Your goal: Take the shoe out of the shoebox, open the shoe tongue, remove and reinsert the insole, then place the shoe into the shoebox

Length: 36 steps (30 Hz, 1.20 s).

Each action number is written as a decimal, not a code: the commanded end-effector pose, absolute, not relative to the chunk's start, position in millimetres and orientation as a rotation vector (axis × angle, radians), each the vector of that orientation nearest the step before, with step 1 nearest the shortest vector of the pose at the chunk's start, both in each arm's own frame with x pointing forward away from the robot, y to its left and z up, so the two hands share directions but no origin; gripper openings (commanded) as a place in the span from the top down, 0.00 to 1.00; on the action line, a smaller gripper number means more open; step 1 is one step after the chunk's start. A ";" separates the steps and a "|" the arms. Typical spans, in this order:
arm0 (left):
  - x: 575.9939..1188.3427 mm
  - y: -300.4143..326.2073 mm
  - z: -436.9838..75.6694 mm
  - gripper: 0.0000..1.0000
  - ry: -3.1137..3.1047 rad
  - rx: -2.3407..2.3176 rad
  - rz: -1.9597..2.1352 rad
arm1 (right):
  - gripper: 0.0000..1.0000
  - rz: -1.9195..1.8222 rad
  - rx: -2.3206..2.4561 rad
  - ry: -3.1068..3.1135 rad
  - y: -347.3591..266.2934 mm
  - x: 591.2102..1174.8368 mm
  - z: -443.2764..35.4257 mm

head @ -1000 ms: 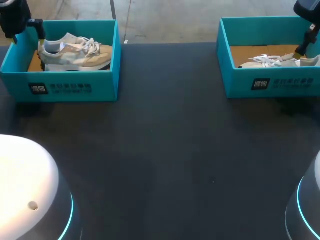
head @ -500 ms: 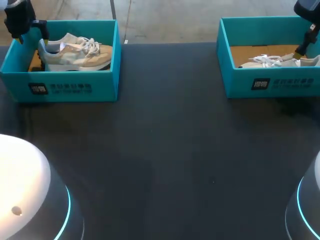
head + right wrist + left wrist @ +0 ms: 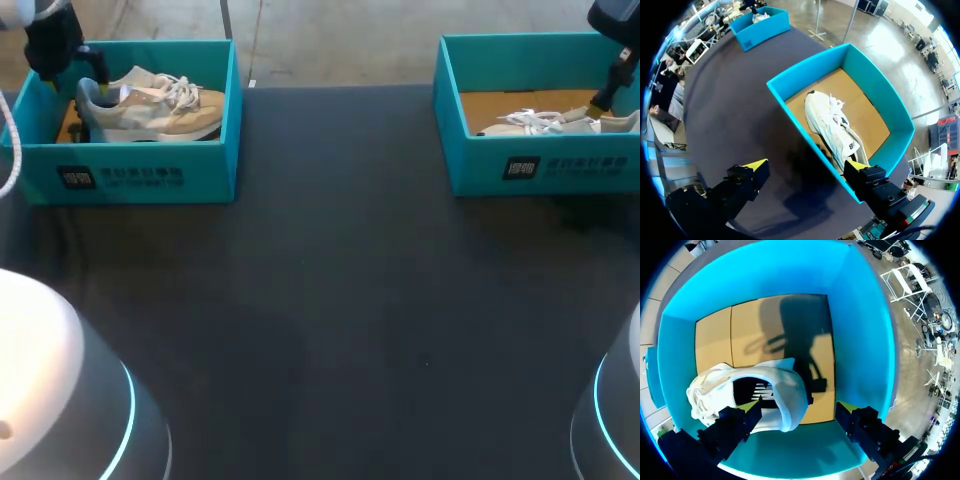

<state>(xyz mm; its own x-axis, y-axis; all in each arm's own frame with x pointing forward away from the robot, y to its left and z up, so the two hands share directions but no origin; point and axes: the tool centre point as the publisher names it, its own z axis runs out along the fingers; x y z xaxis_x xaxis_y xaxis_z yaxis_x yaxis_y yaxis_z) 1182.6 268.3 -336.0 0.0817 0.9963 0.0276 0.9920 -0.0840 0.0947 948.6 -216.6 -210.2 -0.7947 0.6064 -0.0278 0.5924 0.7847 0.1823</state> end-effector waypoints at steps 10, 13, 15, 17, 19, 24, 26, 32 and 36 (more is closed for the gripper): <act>1173.4 260.9 -367.8 0.00 2.082 2.289 0.101 | 0.00 0.252 0.971 2.887 -216.7 948.6 -210.4; 1172.1 260.9 -372.2 0.00 2.086 2.288 0.092 | 0.00 0.252 0.971 2.887 -216.7 948.6 -210.4; 1173.0 261.8 -374.9 0.00 2.094 2.284 0.091 | 0.00 0.252 0.971 2.887 -216.7 948.6 -210.4; 1174.2 262.5 -376.5 0.00 2.099 2.283 0.091 | 0.00 0.252 0.971 2.887 -216.7 948.6 -210.4; 1175.1 263.1 -376.9 0.00 2.100 2.283 0.093 | 0.00 0.252 0.971 2.887 -216.7 948.6 -210.4; 1176.8 266.0 -380.6 0.00 2.110 2.285 0.076 | 0.00 0.252 0.971 2.887 -216.7 948.6 -210.4; 1175.4 267.0 -383.1 0.00 2.112 2.289 0.071 | 0.00 0.252 0.971 2.887 -216.7 948.6 -210.4; 1174.7 270.7 -385.1 0.09 2.119 2.289 0.065 | 0.00 0.252 0.971 2.887 -216.7 948.6 -210.4; 1175.7 273.2 -382.6 0.18 2.114 2.287 0.069 | 0.00 0.252 0.971 2.887 -216.7 948.6 -210.4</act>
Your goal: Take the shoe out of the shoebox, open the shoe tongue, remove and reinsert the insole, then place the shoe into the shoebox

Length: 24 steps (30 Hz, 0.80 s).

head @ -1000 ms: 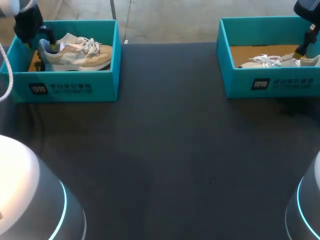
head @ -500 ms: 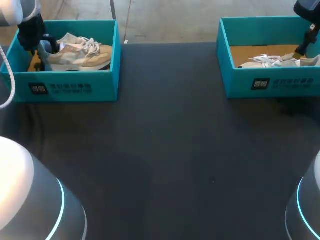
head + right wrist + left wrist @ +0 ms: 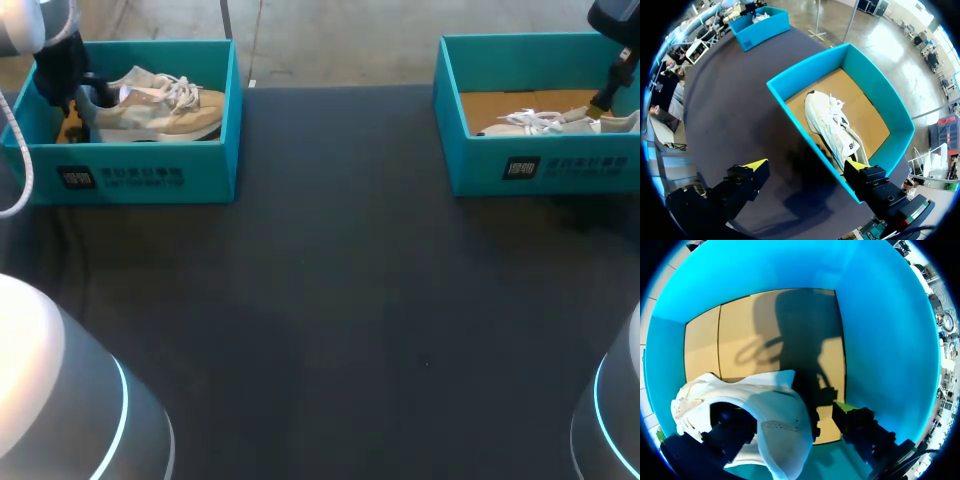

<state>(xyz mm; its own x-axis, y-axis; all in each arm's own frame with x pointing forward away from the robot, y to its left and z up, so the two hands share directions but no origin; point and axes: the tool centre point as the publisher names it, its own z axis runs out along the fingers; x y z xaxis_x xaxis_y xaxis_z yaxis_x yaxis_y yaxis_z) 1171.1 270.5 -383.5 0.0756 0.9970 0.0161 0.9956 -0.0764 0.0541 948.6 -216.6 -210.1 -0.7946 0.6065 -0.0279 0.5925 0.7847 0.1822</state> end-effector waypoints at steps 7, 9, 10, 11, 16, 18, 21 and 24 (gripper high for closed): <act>1177.3 274.4 -382.1 0.29 2.116 2.281 0.058 | 0.00 0.252 0.971 2.887 -216.7 948.6 -210.4; 1177.5 274.2 -382.1 0.33 2.116 2.280 0.057 | 0.00 0.252 0.971 2.887 -216.7 948.6 -210.4; 1177.6 274.2 -382.1 0.36 2.115 2.280 0.053 | 0.00 0.252 0.971 2.887 -216.7 948.6 -210.4; 1177.7 274.1 -382.2 0.40 2.114 2.282 0.052 | 0.00 0.252 0.971 2.887 -216.7 948.6 -210.4; 1178.5 274.0 -380.9 0.60 2.105 2.290 0.049 | 0.00 0.252 0.971 2.887 -216.7 948.6 -210.4; 1178.9 274.8 -379.4 0.67 2.102 2.291 0.048 | 0.00 0.252 0.971 2.887 -216.7 948.6 -210.4; 1178.6 276.5 -377.7 0.81 2.096 2.296 0.056 | 0.00 0.252 0.971 2.887 -216.7 948.6 -210.4; 1179.3 279.6 -376.6 1.00 2.095 2.301 0.060 | 0.00 0.252 0.971 2.887 -216.7 948.6 -210.4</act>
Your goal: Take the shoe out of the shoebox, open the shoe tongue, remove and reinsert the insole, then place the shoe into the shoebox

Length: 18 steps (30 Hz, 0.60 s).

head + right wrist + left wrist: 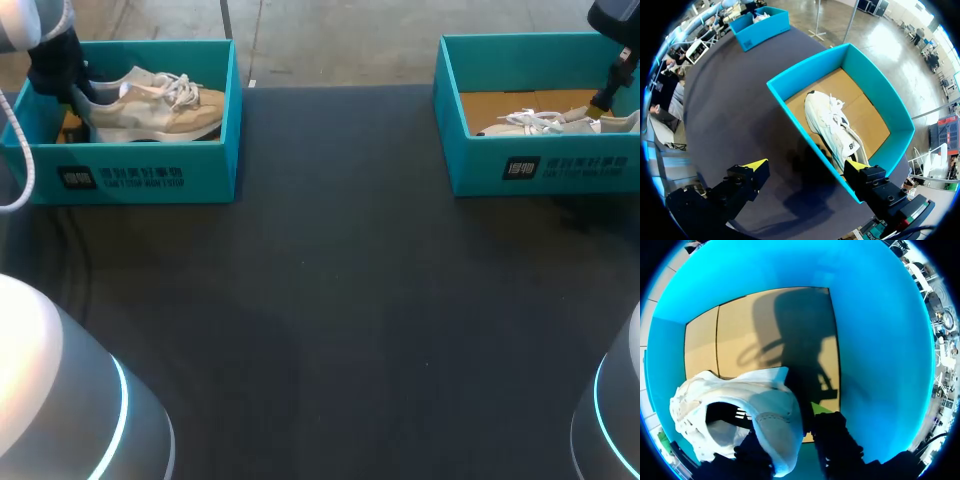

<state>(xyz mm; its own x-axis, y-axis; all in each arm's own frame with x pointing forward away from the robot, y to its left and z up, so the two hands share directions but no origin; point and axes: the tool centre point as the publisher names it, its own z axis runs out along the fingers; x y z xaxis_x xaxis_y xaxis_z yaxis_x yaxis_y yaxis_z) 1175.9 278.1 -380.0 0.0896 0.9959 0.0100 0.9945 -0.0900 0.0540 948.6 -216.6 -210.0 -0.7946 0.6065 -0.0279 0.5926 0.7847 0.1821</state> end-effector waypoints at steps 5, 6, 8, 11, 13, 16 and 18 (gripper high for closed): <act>1182.1 285.8 -367.0 1.00 2.100 2.296 0.058 | 0.00 0.252 0.971 2.887 -216.7 948.6 -210.4; 1182.2 286.9 -363.8 1.00 2.101 2.296 0.057 | 0.00 0.252 0.971 2.887 -216.7 948.6 -210.4; 1181.9 288.4 -357.8 1.00 2.093 2.311 0.063 | 0.00 0.252 0.971 2.887 -216.7 948.6 -210.4; 1181.3 289.3 -346.1 1.00 2.083 2.331 0.072 | 0.00 0.252 0.971 2.887 -216.7 948.6 -210.4; 1181.2 289.0 -337.2 1.00 2.081 2.336 0.073 | 0.00 0.252 0.971 2.887 -216.7 948.6 -210.4; 1181.1 288.6 -323.1 1.00 2.103 2.350 0.101 | 0.00 0.252 0.971 2.887 -216.7 948.6 -210.4; 1180.2 288.7 -311.7 1.00 2.111 2.354 0.109 | 0.00 0.252 0.971 2.887 -216.7 948.6 -210.4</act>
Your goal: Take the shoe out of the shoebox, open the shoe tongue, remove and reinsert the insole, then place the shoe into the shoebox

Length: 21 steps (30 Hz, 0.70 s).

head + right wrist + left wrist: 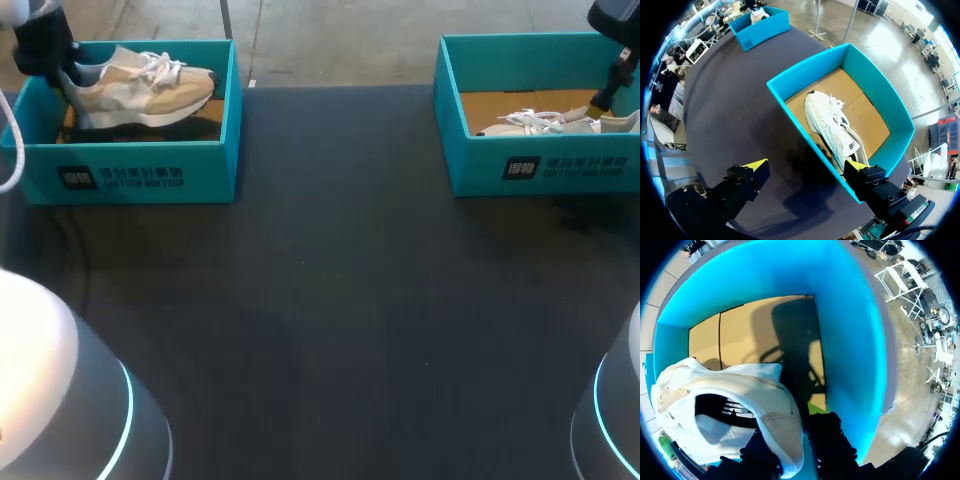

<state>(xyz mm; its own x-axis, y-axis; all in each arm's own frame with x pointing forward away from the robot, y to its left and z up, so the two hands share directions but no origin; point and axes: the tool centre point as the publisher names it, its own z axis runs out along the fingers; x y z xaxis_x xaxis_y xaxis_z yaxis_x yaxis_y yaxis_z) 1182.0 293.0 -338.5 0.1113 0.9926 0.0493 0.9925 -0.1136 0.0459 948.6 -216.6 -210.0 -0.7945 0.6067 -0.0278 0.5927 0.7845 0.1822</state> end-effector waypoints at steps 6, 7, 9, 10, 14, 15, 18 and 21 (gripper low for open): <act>1181.5 291.4 -279.9 1.00 2.107 2.349 0.123 | 0.00 0.252 0.971 2.887 -216.7 948.6 -210.4; 1181.2 291.7 -274.1 1.00 2.107 2.347 0.124 | 0.00 0.252 0.971 2.887 -216.7 948.6 -210.4; 1176.7 291.0 -261.0 1.00 2.115 2.344 0.140 | 0.00 0.252 0.971 2.887 -216.7 948.6 -210.4; 1174.6 290.6 -254.6 1.00 2.121 2.349 0.143 | 0.00 0.252 0.971 2.887 -216.7 948.6 -210.4; 1168.2 288.9 -230.7 1.00 2.160 2.329 0.214 | 0.00 0.252 0.971 2.887 -216.7 948.6 -210.4; 1166.7 288.5 -225.1 1.00 2.169 2.321 0.236 | 0.00 0.252 0.971 2.887 -216.7 948.6 -210.4; 1162.6 287.8 -208.3 1.00 2.176 2.307 0.263 | 0.00 0.252 0.971 2.887 -216.7 948.6 -210.4; 1159.9 287.5 -196.4 1.00 2.181 2.300 0.322 | 0.00 0.252 0.971 2.887 -216.7 948.6 -210.4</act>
